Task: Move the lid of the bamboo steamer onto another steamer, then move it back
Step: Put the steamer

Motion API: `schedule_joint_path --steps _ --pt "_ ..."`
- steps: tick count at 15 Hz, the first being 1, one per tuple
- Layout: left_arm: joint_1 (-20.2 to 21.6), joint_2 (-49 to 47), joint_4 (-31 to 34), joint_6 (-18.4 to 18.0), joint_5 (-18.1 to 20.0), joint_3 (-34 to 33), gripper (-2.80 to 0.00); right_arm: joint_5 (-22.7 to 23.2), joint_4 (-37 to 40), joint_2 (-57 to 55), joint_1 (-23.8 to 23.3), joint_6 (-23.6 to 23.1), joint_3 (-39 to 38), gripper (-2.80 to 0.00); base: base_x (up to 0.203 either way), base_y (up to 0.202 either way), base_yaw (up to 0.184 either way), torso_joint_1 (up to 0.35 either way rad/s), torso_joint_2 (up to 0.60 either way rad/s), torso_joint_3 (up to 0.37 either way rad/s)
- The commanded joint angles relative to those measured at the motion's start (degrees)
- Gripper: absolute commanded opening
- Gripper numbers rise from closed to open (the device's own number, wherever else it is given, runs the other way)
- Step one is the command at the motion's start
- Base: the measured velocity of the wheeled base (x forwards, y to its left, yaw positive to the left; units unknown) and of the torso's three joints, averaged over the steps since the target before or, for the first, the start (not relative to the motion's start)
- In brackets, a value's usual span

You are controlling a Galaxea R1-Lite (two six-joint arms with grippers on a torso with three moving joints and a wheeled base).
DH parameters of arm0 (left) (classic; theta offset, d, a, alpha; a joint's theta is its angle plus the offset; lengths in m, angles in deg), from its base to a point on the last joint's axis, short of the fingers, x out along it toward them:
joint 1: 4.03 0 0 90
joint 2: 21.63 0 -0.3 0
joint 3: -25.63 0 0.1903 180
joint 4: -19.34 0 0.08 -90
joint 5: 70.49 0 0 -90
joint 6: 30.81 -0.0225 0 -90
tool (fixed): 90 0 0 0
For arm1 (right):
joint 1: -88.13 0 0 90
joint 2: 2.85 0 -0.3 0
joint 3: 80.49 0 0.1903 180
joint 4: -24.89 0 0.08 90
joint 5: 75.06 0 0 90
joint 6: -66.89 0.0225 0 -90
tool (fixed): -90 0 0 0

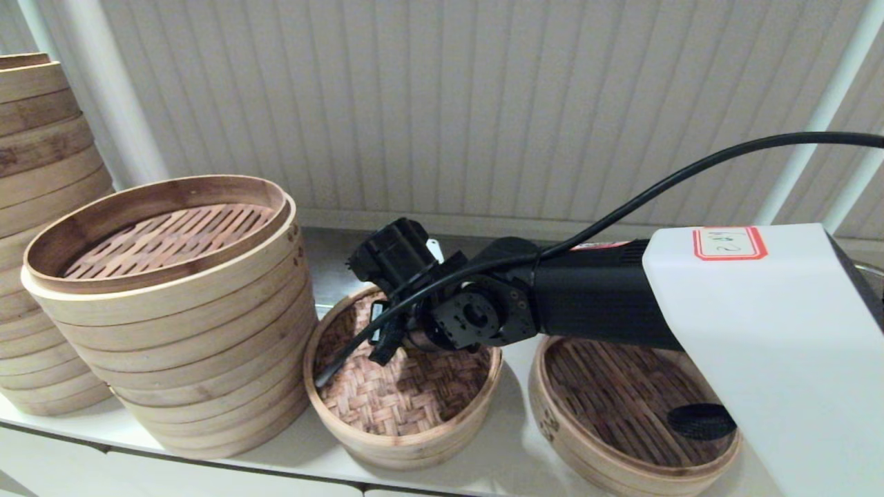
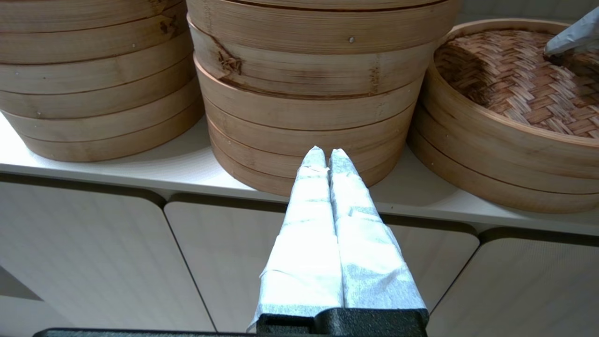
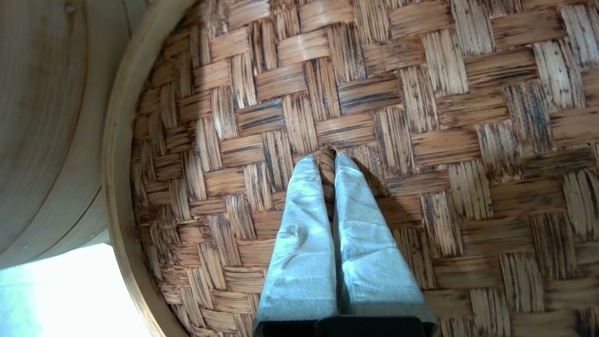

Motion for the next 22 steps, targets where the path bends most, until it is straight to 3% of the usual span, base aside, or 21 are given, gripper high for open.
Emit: schedule_joint_path --steps 1,9,22 --pt "0.0 0.0 0.0 0.0 0.0 0.0 -2.8 0.0 -0.1 0.0 0.1 0.1 0.1 -2.8 0.0 0.0 0.0 0.0 0.0 0.0" --pt "0.0 0.0 0.0 0.0 0.0 0.0 -2.8 2.4 -2.9 -1.8 -3.7 -0.5 0.1 -2.8 0.0 0.0 0.0 0.0 0.0 0.0" --pt "0.0 0.0 0.0 0.0 0.0 0.0 -2.8 2.3 -2.5 -1.8 -2.4 -0.3 -0.3 -2.8 0.0 0.0 0.0 0.0 0.0 0.0"
